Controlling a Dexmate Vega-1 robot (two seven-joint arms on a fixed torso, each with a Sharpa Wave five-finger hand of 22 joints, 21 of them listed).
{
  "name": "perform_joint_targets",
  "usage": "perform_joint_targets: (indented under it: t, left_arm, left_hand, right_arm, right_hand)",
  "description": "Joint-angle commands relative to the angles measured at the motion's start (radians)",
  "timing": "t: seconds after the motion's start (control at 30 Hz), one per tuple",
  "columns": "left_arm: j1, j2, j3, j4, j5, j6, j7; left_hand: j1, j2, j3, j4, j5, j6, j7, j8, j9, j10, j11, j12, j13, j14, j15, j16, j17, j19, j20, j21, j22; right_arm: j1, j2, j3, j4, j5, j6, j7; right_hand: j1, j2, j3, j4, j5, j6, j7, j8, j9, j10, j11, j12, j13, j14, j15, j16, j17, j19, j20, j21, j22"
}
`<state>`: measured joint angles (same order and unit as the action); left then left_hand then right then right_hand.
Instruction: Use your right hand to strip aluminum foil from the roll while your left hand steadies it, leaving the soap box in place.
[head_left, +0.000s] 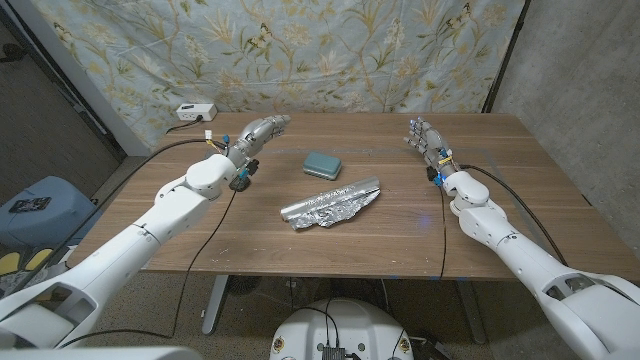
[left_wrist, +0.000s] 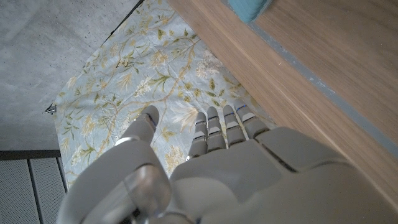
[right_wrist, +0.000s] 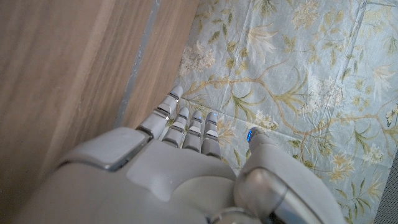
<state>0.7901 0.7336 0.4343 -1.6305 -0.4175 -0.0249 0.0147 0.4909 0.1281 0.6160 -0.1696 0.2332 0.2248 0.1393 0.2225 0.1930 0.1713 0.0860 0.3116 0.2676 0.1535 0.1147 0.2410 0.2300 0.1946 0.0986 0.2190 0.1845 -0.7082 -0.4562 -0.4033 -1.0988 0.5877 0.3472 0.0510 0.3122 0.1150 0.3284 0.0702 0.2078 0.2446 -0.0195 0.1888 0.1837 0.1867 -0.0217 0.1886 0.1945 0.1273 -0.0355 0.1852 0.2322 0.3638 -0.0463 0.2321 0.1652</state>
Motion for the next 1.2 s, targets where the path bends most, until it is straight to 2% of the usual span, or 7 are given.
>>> perform_joint_targets:
  t: [0.03, 0.5, 0.7, 1.0, 1.2]
  left_arm:
    - [-0.043, 0.018, 0.037, -0.028, 0.051, 0.058, -0.027]
    - [-0.05, 0.043, 0.05, -0.081, 0.073, 0.122, -0.04]
    - [-0.057, 0.061, 0.054, -0.129, 0.085, 0.194, -0.031]
    - [-0.069, 0.083, 0.064, -0.177, 0.099, 0.248, -0.043]
    - [-0.081, 0.098, 0.072, -0.212, 0.104, 0.293, -0.059]
  left_hand:
    - [0.018, 0.0, -0.005, -0.003, 0.008, 0.026, 0.005, 0.011, 0.006, 0.0, 0.002, 0.017, 0.016, 0.006, 0.008, 0.013, 0.009, -0.001, 0.014, -0.001, 0.005]
    - [0.04, -0.005, -0.02, -0.005, 0.012, 0.056, 0.006, 0.024, 0.017, 0.011, 0.006, 0.051, 0.048, 0.016, 0.011, 0.027, 0.03, 0.002, 0.024, 0.0, 0.009]
    - [0.056, -0.01, -0.031, -0.004, 0.014, 0.092, 0.005, 0.039, 0.025, 0.032, 0.01, 0.082, 0.072, 0.036, 0.01, 0.042, 0.045, 0.017, 0.032, 0.006, 0.011]
    - [0.086, -0.017, -0.044, -0.007, 0.019, 0.136, 0.012, 0.053, 0.035, 0.059, 0.008, 0.123, 0.103, 0.075, 0.006, 0.067, 0.061, 0.048, 0.038, 0.017, 0.014]
    - [0.106, -0.02, -0.053, -0.008, 0.023, 0.168, 0.004, 0.065, 0.043, 0.082, 0.005, 0.15, 0.123, 0.103, 0.003, 0.086, 0.073, 0.063, 0.04, 0.021, 0.015]
  right_arm:
    - [0.038, 0.012, -0.004, 0.053, -0.005, 0.01, 0.018]
    - [0.078, 0.03, -0.013, 0.105, -0.007, 0.023, 0.046]
    - [0.081, 0.032, -0.014, 0.112, -0.008, 0.028, 0.049]
    - [0.074, 0.028, -0.01, 0.102, -0.008, 0.031, 0.042]
    - [0.066, 0.022, -0.008, 0.086, -0.009, 0.027, 0.033]
  right_hand:
    - [0.007, 0.001, 0.005, -0.006, -0.002, 0.001, 0.008, 0.001, 0.005, -0.004, 0.006, 0.001, 0.003, -0.008, -0.004, 0.004, 0.0, 0.002, -0.017, -0.003, 0.004]
    - [0.007, -0.001, 0.005, -0.009, -0.003, -0.002, 0.008, 0.001, 0.005, -0.007, 0.007, 0.002, 0.003, -0.013, -0.004, 0.004, -0.003, 0.001, -0.015, -0.007, 0.004]
    - [0.006, -0.001, 0.005, -0.01, -0.004, -0.003, 0.01, 0.001, 0.005, -0.01, 0.008, 0.001, 0.003, -0.016, -0.003, 0.004, -0.005, 0.0, -0.015, -0.01, 0.004]
    - [0.005, -0.002, 0.005, -0.012, -0.005, -0.006, 0.011, 0.001, 0.005, -0.013, 0.007, 0.001, 0.003, -0.018, -0.005, 0.005, -0.006, 0.0, -0.014, -0.013, 0.004]
    - [0.005, -0.002, 0.005, -0.013, -0.005, -0.007, 0.012, 0.001, 0.005, -0.014, 0.007, 0.001, 0.003, -0.018, -0.004, 0.006, -0.008, 0.0, -0.015, -0.015, 0.004]
